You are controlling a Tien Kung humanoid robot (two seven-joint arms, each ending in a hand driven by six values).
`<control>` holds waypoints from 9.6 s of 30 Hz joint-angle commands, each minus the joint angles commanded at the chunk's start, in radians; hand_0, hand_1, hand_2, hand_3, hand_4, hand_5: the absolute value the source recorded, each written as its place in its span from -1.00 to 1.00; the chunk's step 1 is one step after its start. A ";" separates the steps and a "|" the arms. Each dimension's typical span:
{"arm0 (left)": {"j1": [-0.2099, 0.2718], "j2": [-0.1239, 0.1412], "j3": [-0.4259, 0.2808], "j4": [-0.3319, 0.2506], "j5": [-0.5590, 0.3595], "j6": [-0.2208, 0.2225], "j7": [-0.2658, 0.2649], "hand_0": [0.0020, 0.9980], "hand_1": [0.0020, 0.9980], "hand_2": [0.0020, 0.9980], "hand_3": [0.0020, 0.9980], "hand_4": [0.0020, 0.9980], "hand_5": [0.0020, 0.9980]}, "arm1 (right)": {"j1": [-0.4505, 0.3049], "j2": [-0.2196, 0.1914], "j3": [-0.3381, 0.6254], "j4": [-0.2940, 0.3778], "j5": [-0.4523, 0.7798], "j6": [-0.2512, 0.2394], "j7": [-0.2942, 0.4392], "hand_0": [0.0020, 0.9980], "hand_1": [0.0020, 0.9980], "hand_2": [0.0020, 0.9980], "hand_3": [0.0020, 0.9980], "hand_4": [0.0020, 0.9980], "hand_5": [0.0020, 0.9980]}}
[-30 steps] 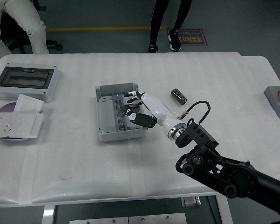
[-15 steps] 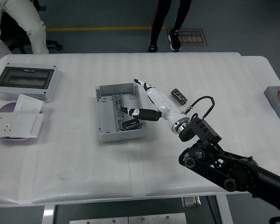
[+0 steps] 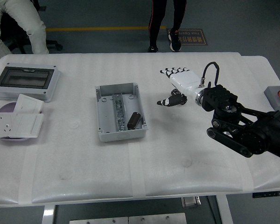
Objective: Pick up the battery,place it into the box
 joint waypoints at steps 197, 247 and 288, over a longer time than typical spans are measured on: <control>0.002 0.003 -0.034 -0.006 0.024 0.004 0.016 0.11 0.14 0.31 -0.09 -1.00 -1.00 | -0.615 -0.073 0.931 0.238 0.408 -0.271 0.190 1.00 0.84 0.95 1.00 0.70 -0.12; 0.017 -0.011 -0.033 -0.005 0.023 0.013 0.010 0.12 0.15 0.36 -0.08 -0.98 -1.00 | -0.670 -0.047 0.966 0.278 0.398 -0.279 0.189 1.00 0.82 0.93 1.00 0.62 -0.13; 0.006 -0.008 -0.030 -0.001 0.026 0.006 -0.002 0.13 0.16 0.37 -0.07 -0.95 -1.00 | -0.690 0.014 0.838 0.356 -0.313 0.033 -0.388 1.00 0.60 0.72 1.00 0.81 0.49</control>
